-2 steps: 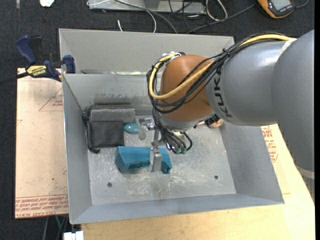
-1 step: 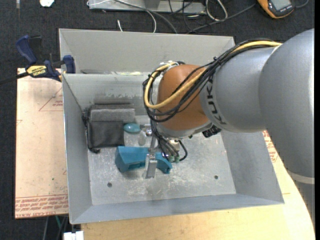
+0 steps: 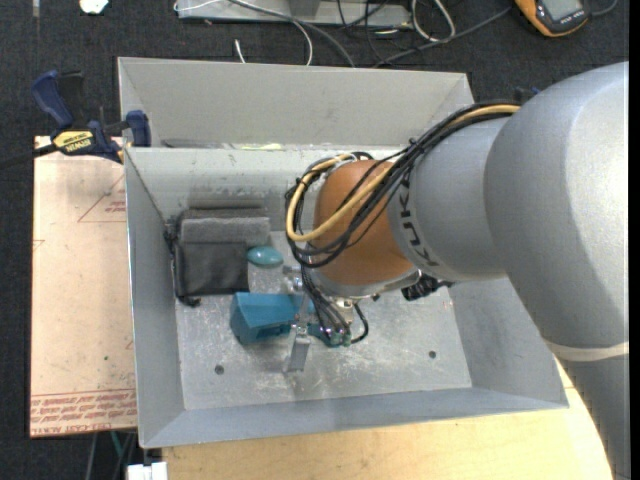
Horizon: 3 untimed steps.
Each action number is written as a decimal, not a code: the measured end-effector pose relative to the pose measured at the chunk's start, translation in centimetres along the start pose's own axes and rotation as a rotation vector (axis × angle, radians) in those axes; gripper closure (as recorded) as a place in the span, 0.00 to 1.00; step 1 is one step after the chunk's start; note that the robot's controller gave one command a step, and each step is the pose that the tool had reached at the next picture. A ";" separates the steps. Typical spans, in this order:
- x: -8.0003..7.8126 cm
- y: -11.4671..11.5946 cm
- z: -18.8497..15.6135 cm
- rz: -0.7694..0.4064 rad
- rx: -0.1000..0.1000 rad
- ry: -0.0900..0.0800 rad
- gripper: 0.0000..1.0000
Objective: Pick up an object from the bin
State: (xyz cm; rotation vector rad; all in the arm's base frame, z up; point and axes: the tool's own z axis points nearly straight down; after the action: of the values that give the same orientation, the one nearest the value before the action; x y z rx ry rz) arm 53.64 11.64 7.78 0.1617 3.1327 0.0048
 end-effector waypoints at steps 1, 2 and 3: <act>2.6 2.5 0.7 0.107 -0.005 -0.006 1.00; 2.6 2.5 0.7 0.107 -0.006 -0.006 1.00; 2.6 2.5 0.6 0.107 -0.006 -0.006 1.00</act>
Offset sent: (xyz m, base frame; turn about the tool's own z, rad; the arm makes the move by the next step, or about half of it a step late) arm 0.0000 0.0000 0.0000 0.0000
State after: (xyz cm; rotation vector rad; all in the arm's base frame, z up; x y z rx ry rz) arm 51.28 14.37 7.13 0.3281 3.1137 0.0135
